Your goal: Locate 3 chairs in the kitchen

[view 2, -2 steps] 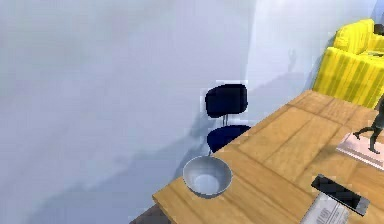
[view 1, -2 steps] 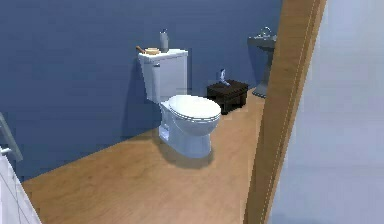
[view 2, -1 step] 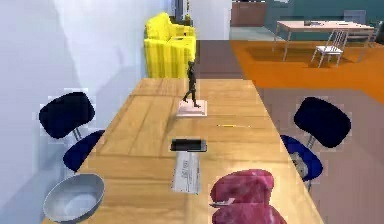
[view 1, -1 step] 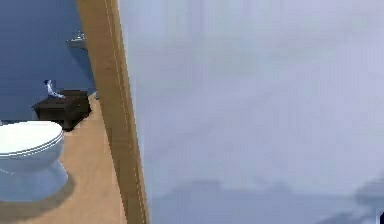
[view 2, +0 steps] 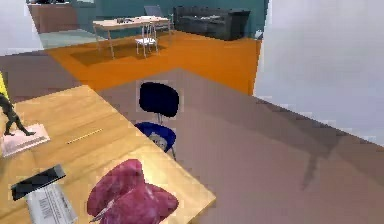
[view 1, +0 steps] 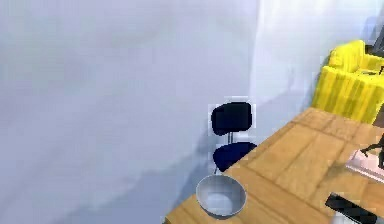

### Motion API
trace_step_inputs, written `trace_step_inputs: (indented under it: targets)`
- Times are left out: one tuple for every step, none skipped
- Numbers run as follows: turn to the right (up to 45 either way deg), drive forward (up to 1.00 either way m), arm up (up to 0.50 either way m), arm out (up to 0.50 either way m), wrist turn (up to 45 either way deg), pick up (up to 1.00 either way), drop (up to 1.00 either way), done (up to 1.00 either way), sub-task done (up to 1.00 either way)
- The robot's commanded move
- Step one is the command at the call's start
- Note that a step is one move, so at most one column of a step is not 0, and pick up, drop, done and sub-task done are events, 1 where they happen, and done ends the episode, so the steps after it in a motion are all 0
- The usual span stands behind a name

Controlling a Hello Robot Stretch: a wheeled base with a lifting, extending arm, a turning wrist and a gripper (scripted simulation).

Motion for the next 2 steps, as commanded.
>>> trace_step_inputs:
  targets:
    - [45.0,0.00,0.00,0.00,0.0,0.00,0.00,0.00,0.00]
    - [45.0,0.00,0.00,0.00,0.0,0.00,0.00,0.00,0.00]
